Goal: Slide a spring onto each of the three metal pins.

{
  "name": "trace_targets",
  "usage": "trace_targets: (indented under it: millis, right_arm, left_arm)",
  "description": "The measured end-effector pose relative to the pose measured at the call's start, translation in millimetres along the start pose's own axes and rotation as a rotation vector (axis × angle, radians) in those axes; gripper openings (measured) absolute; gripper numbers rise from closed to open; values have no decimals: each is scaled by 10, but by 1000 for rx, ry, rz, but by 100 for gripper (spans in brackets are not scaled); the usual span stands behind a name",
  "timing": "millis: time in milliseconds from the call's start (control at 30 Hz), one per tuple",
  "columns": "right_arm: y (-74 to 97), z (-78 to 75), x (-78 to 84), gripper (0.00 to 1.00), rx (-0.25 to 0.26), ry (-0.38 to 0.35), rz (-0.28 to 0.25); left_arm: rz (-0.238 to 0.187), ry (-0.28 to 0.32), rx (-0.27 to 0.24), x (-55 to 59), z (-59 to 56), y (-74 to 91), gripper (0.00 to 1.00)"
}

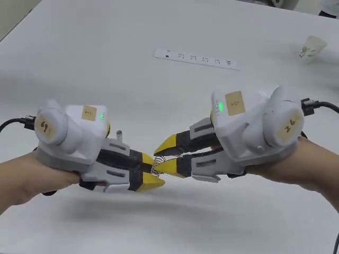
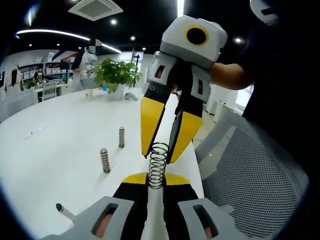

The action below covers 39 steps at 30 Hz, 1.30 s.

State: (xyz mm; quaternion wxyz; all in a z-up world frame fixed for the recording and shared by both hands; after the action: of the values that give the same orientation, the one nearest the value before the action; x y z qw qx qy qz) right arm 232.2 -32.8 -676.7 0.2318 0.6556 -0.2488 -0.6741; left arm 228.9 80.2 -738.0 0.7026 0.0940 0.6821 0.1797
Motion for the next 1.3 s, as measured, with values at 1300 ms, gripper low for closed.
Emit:
trace_targets:
  millis: [1300]
  right_arm:
    - [16, -10, -40, 8, 25, 48, 13]
  left_arm:
    - [-3, 60, -16, -14, -18, 38, 14]
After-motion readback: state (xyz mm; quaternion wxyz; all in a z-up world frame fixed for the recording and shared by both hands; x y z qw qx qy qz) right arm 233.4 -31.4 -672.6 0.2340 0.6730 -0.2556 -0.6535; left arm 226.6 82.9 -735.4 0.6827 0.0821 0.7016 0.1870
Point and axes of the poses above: the centre of the closed fingertips' face, and the gripper's own axes: y roughly backward along the fingers, z roughly to its left, x roughly out of its underside, the point moved 9 cm from there along y, roughly backward along the fingers, and after that the axes turned 13 degrees about -y, right-handed, at the moved point
